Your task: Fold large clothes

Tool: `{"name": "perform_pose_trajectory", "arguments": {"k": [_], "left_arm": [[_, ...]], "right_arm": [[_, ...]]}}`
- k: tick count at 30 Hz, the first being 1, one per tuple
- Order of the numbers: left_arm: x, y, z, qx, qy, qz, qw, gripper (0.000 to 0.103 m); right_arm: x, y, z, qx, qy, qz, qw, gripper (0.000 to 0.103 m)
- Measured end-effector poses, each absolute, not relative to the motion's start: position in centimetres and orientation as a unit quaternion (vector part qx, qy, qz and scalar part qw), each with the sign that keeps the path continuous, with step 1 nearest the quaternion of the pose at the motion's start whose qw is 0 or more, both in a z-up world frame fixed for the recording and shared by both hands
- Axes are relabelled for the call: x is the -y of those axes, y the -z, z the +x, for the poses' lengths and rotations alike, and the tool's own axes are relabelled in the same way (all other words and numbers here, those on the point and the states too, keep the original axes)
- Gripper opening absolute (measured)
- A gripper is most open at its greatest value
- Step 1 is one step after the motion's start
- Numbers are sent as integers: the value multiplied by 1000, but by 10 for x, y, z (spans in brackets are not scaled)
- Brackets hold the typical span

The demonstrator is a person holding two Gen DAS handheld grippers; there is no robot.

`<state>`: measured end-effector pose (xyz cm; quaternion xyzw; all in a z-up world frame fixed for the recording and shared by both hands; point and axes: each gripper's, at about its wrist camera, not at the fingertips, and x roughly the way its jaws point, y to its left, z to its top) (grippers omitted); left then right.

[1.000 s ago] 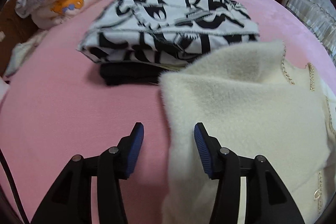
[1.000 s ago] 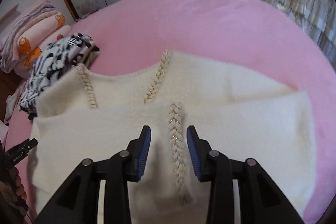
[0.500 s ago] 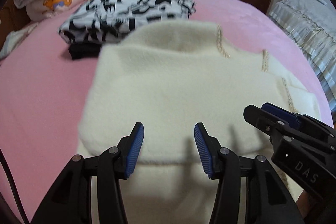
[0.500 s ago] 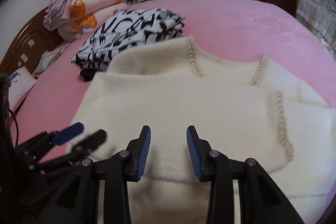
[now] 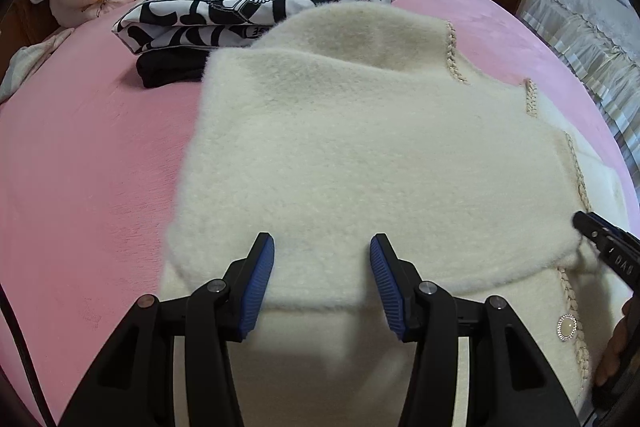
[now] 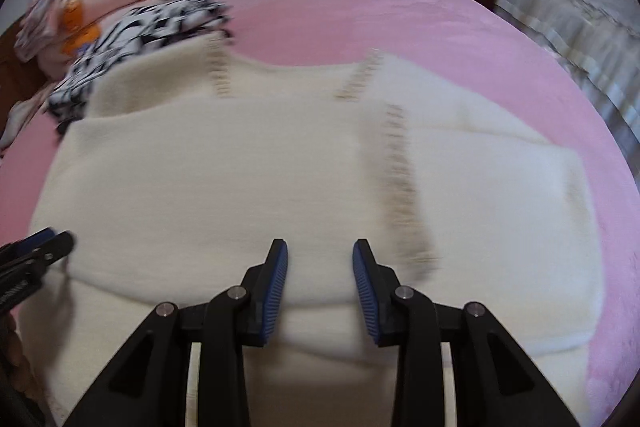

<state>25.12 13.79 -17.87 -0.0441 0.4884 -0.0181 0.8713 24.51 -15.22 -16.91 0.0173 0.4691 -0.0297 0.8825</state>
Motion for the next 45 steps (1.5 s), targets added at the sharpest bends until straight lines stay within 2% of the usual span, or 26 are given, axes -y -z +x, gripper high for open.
{"name": "perform_pose_trajectory", "arguments": {"k": [2,4,12,16,21,32,45], "left_arm": [[-142,181,252,-490,18,-50,870,49],[-142,182,251,-490,16,-53,870,49],[-139,181,250,-496,9,-47,867,54],[-138,178,247,-500,7,-50,865,60],[-134,170,235,-506,8,-51,861,74],[-137,147,177,-517,12,-68,853,74],[-136,94,87,-498,33,-30,866,74]], "right_arm": [[175,169,242,-469,35,36,882,12],[183,167,240,-469,42,38,882,9],[179,166,234,-470,59,49,879,13],[180,165,231,-478,57,70,874,14],[181,163,220,-491,58,90,864,15],[167,139,173,-487,45,105,866,19],[141,92,107,-468,6,107,877,20]]}}
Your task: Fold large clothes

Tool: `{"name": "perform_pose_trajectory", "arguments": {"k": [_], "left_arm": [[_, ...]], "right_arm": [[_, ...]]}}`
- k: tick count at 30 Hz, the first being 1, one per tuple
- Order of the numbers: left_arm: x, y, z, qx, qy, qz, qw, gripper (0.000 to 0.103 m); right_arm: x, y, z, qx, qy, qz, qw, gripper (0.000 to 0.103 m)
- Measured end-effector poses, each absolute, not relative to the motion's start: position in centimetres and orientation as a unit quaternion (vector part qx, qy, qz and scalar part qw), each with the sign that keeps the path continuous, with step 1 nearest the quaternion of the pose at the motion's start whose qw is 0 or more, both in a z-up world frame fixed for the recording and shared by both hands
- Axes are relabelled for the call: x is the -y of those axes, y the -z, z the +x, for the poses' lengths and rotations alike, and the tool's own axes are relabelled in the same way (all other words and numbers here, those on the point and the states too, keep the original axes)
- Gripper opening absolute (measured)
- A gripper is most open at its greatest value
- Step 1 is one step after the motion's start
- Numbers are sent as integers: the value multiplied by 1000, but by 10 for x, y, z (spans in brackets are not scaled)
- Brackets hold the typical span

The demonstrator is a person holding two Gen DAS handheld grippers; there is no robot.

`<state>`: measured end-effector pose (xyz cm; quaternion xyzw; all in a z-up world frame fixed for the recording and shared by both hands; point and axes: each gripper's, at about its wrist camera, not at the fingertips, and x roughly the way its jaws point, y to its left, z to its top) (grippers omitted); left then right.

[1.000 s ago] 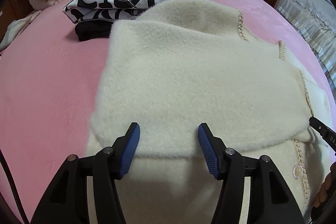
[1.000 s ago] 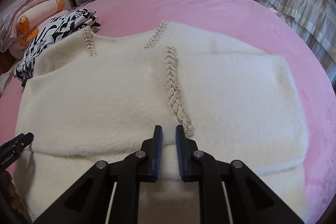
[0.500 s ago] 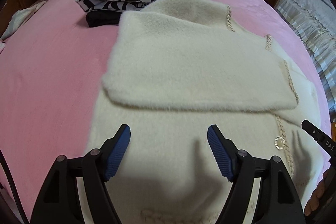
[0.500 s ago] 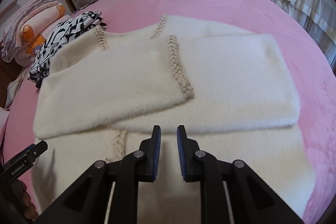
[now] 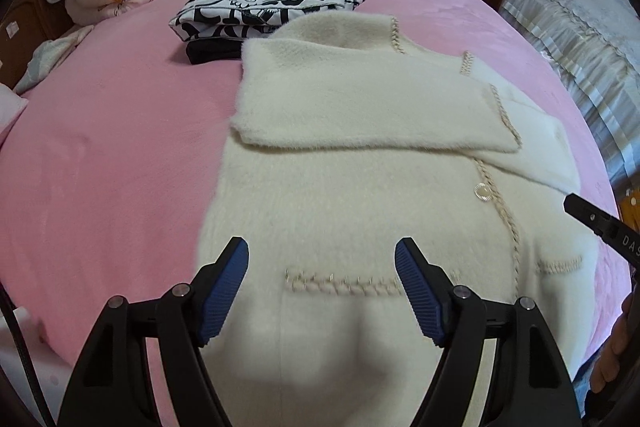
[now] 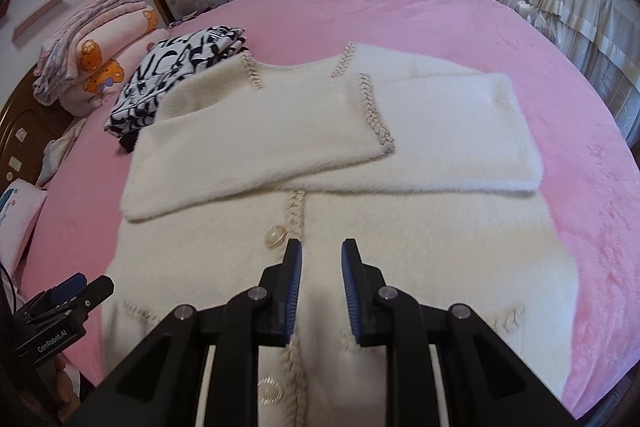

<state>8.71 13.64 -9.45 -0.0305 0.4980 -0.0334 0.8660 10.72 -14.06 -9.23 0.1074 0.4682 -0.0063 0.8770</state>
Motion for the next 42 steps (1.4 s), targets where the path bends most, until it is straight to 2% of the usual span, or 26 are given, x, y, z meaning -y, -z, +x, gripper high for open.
{"name": "perform_pose_trajectory", "arguments": {"k": [3,8,16,21,27,31,42], "left_arm": [[-138,80,66,-493,40,-24,869,74],[-143,54,33,-475,43,-15,879,74],[-154,25,-20,-449,40,-23,892,76],[-156,26,-40,-450,39,-11,892,79],[-173,55,-47,-497,68,-23,865,80],[-193,92,-44,-541,88,-47,835,80],[-242,172,-38,-601,82,-120,786,80]], "right_arm": [[134,78,87,-457,-2,101,884,21],[134,54,52,-433,-10,102,895,40],[137,19,-3,-394,-17,92,914,41],[145,9,-33,-373,-13,85,924,57],[159,21,-60,-379,3,73,922,61],[175,42,-72,-400,6,67,914,61],[251,116,-91,-464,42,73,882,61]]}}
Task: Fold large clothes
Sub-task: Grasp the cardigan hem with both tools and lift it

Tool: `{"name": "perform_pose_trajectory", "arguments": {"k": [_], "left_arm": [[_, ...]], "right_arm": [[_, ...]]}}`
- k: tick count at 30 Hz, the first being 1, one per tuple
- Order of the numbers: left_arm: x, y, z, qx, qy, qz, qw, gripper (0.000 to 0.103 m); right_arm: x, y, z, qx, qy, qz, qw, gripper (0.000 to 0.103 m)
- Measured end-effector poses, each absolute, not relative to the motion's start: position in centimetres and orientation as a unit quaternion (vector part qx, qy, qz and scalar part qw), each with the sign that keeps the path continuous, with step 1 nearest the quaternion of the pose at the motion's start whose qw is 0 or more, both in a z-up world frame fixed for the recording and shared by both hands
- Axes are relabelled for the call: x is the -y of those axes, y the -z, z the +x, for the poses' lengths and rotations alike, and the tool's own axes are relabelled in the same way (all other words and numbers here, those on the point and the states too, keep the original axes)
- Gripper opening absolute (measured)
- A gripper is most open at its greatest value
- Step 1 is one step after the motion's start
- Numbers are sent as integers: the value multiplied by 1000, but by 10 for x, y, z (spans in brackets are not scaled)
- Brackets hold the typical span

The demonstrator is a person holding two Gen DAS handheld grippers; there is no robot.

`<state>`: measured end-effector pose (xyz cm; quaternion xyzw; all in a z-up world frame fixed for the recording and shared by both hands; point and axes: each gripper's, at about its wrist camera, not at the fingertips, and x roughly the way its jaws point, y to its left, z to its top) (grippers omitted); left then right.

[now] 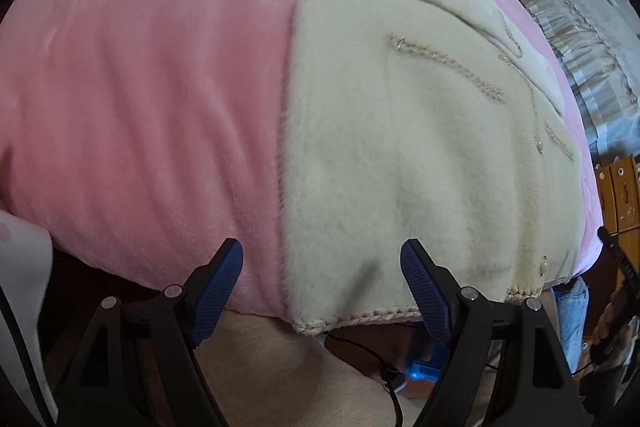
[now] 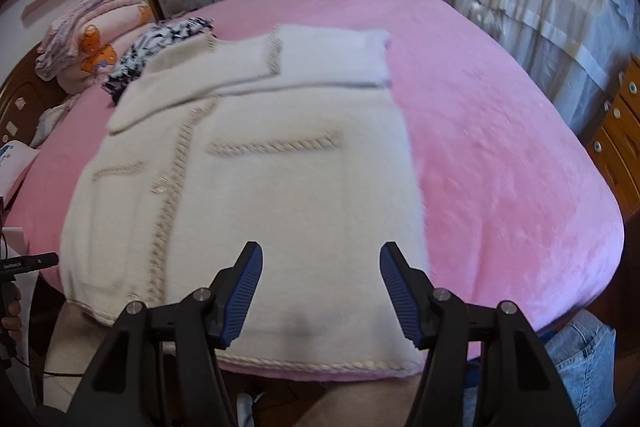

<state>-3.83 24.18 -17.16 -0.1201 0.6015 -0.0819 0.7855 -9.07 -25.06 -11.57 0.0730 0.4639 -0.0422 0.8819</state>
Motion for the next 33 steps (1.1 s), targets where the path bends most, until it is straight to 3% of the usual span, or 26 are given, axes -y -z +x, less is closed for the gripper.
{"name": "perform_pose_trajectory", "arguments": {"k": [10,24,26,27,29,33], "left_arm": [[-232,210,-42,-634,90,-106,761,81],[-213,230,-43,-638,112,-62,759,102],[-212,229,-44,-636,114,-61,760,101],[-213,228,-44,-636,116,-67,760,98],[-216,227,-49,-632,119,-78,762,89],[-234,224,-57,-625,132,-114,761,74]], "right_arm": [[294,173,-103,-524,35,119,843,61],[313,202,-96,-545,-28,159,823,63],[310,201,-96,-550,-46,151,820,51],[309,200,-96,-553,-59,150,817,47],[308,198,-96,-557,-91,158,810,28],[313,198,-97,-555,-125,172,804,25]]}}
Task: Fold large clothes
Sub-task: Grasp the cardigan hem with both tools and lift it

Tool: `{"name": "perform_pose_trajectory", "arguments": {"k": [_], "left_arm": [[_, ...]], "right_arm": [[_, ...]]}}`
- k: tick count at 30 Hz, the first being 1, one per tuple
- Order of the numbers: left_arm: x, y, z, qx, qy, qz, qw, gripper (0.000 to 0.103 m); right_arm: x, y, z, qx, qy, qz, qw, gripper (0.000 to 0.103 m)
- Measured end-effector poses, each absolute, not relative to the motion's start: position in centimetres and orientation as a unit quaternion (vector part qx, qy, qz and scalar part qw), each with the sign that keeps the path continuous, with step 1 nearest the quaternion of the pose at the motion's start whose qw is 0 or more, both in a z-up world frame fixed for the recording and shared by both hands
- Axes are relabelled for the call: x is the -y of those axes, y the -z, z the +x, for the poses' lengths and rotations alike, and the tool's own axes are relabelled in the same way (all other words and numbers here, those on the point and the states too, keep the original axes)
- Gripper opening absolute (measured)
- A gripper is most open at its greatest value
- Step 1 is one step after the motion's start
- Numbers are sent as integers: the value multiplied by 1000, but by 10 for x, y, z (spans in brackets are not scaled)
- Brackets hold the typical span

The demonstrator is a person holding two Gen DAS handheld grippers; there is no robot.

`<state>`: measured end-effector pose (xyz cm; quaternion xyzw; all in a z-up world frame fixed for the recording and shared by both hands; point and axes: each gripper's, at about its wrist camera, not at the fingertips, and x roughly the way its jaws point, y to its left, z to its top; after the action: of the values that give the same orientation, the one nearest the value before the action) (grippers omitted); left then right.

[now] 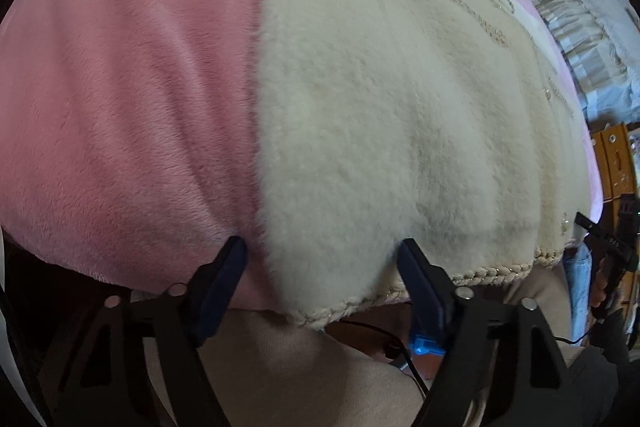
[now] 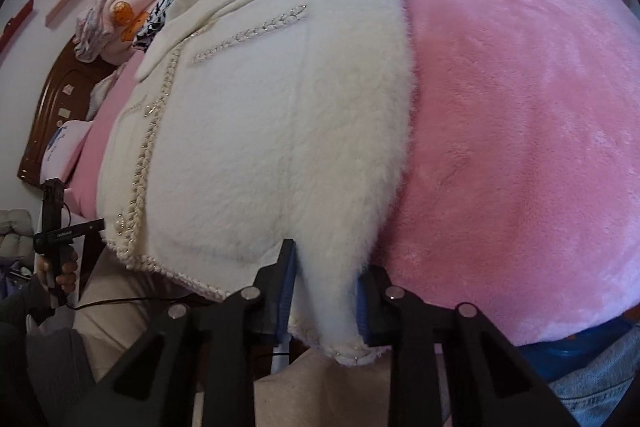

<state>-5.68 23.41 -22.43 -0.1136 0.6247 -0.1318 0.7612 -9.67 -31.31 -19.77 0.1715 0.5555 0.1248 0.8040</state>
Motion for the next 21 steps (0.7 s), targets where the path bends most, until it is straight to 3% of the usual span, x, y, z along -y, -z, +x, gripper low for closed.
{"name": "perform_pose_trajectory", "arguments": {"k": [4,7,10,12,14,15,16,19,21], "left_arm": [[-236,226,-58,-625,138,-127,758,76],[-225,228,-54,-630,138,-110,757,84],[-217,228,-52,-633,129,-82,759,82],[-213,224,-51,-639,124,-73,756,67],[-207,218,-50,-645,122,-67,752,45],[-202,214,-50,-646,124,-63,751,28],[-189,207,-42,-646,134,-61,749,19],[-173,194,-37,-647,148,-53,746,10],[-170,181,-28,-637,181,-126,739,10]], "right_arm": [[316,208,-90,-562,-138,191,793,26],[312,213,-83,-566,-140,190,790,28],[309,214,-82,-568,-141,181,790,28],[309,213,-82,-569,-141,182,789,25],[307,210,-82,-570,-146,175,790,13],[303,206,-82,-569,-148,166,792,13],[300,203,-82,-570,-145,150,795,12],[283,186,-81,-568,-152,104,802,12],[274,171,-79,-559,-167,94,807,11]]}}
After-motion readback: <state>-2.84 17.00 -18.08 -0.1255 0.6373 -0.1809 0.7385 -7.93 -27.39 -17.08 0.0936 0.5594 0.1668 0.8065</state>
